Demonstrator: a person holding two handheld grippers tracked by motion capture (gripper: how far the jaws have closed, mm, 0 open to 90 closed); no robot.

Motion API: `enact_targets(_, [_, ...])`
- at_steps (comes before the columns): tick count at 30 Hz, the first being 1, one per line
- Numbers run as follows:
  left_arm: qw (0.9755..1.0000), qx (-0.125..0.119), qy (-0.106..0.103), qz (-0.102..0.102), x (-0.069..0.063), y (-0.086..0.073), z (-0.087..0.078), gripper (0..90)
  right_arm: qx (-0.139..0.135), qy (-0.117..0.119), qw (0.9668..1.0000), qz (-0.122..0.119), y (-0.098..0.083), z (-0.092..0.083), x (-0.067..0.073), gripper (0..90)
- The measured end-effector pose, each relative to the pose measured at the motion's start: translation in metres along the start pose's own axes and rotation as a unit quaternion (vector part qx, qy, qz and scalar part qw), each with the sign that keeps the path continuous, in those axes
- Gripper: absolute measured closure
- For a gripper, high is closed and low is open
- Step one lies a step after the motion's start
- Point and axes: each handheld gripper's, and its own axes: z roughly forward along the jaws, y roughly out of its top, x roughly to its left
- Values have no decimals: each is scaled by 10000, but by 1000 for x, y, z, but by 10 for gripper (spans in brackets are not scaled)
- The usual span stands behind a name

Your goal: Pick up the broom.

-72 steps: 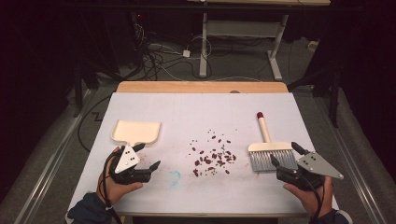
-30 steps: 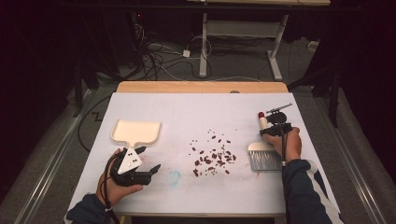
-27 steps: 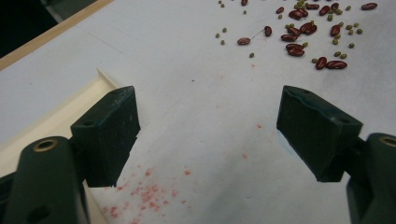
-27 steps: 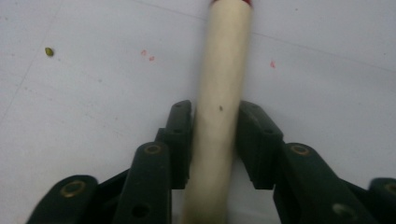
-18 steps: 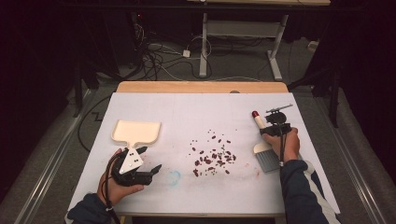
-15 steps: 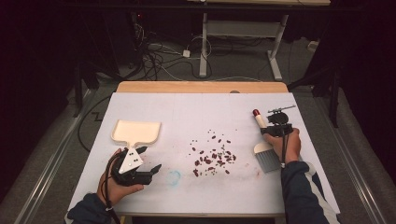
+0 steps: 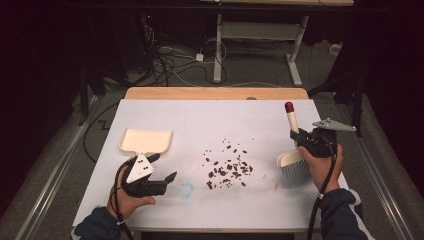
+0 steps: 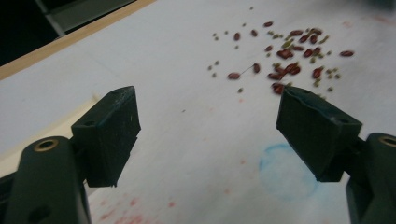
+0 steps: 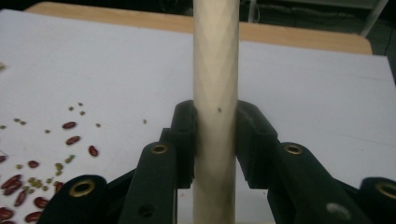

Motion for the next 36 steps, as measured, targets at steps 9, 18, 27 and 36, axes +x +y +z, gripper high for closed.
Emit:
enact_targets(9, [9930,-275,-1135,150,-48,55,37,207,-592,208,9979,-168,9,-28,33,707])
enact_targets(18, [9815,-445,-1828,359,-116,116,95,210,-1042,433,9909,-729,9,-38,94,706])
enact_targets(27, [9755,-446,-2149,-131,-116,117,121,391,-1436,592,9834,-942,7,-53,122,705])
enact_targets(36, [9720,-460,-2304,106,-99,115,104,646,-1545,1165,9742,-1161,11,-67,131,688])
